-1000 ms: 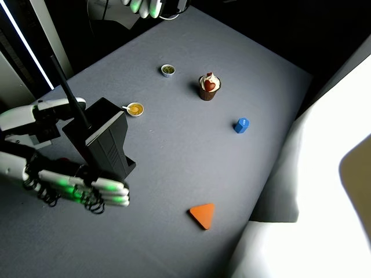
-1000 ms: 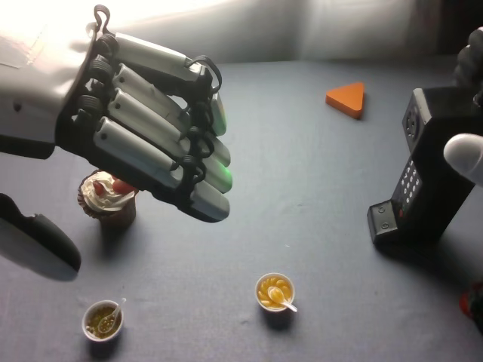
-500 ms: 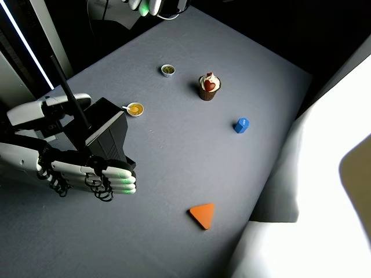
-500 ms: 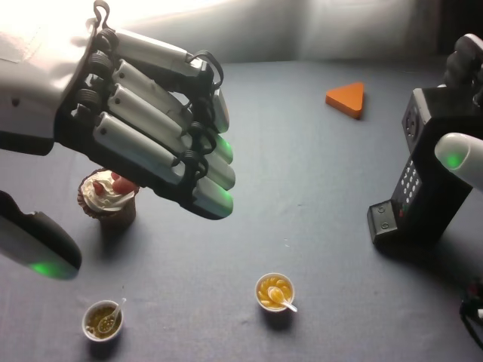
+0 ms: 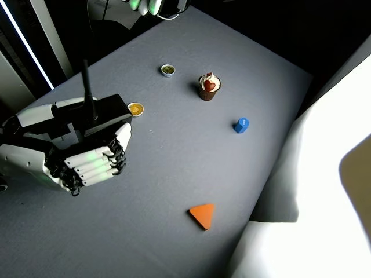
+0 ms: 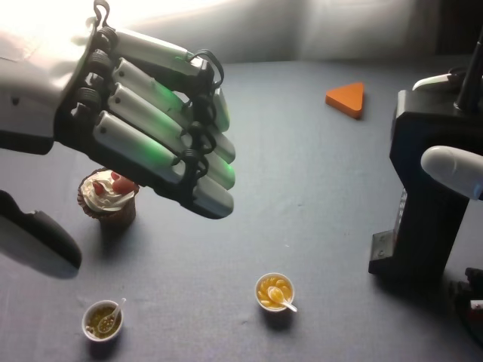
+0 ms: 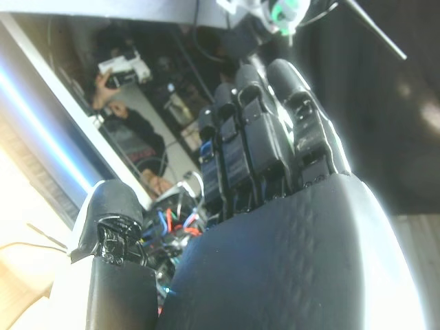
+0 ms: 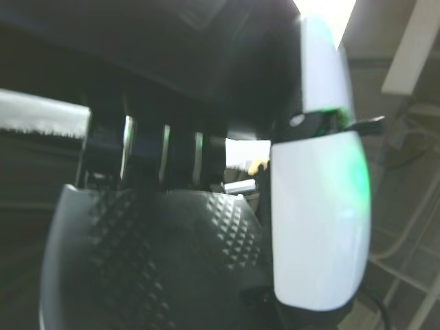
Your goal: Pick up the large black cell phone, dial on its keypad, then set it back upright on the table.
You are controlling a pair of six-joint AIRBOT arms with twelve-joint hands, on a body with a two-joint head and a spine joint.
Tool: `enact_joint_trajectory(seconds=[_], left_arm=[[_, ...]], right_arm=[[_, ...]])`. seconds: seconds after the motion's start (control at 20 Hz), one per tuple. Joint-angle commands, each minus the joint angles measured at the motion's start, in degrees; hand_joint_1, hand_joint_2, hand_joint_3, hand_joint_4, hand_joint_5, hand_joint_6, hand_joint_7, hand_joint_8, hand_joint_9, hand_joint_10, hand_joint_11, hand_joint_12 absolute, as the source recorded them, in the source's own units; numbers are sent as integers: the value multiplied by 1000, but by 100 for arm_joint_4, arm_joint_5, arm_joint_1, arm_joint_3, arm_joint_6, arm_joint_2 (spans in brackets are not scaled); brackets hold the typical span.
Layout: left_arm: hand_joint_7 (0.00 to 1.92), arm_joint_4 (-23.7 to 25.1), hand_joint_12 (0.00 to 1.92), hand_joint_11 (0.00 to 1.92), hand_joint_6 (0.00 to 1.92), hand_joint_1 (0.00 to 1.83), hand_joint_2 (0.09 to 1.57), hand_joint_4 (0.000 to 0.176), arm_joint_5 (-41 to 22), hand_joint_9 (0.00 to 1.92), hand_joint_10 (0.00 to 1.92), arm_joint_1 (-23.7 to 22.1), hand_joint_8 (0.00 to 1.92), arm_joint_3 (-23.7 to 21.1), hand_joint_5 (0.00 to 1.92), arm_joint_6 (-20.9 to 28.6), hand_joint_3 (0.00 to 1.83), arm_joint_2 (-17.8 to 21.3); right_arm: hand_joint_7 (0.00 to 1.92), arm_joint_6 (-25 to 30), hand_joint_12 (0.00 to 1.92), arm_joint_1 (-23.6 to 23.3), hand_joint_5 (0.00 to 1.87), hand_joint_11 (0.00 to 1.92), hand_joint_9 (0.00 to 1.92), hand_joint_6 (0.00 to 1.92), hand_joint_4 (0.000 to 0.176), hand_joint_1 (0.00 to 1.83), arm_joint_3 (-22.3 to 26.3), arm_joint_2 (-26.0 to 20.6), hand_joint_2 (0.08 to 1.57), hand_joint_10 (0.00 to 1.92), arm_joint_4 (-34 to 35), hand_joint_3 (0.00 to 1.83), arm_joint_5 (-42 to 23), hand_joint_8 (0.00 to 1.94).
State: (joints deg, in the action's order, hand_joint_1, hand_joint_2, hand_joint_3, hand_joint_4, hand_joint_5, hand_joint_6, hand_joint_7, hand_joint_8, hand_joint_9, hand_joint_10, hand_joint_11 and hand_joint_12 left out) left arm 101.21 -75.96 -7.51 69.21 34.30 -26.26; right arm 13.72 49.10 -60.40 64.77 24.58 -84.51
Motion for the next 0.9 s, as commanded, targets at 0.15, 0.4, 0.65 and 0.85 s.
enact_joint_trajectory(seconds=[0.15,0.4,0.65,0.85], left_arm=[[452,-669,951,0,4,238,1286,0,-29,428,4,-137,5,0,419,19,0,41],[432,-673,896,0,0,225,1288,0,-44,409,0,-135,0,-8,386,25,0,74],[430,-707,931,0,1,262,1286,0,-54,405,0,-115,0,-9,386,42,0,83],[399,-702,992,0,3,390,1297,16,-62,403,7,-91,1,-8,301,44,3,130]], right_arm=[[999,81,1600,-60,965,834,991,833,0,1491,-11,-89,1093,1046,-154,0,-645,804],[967,81,1585,-232,949,847,944,877,0,1489,42,-247,1102,1089,-313,0,-902,864],[933,30,1628,-587,960,827,894,822,0,1487,197,-460,1114,1179,-345,0,-1186,941],[917,-157,1612,-928,965,834,890,791,0,1486,334,-530,1115,1185,-246,0,-1426,992]])
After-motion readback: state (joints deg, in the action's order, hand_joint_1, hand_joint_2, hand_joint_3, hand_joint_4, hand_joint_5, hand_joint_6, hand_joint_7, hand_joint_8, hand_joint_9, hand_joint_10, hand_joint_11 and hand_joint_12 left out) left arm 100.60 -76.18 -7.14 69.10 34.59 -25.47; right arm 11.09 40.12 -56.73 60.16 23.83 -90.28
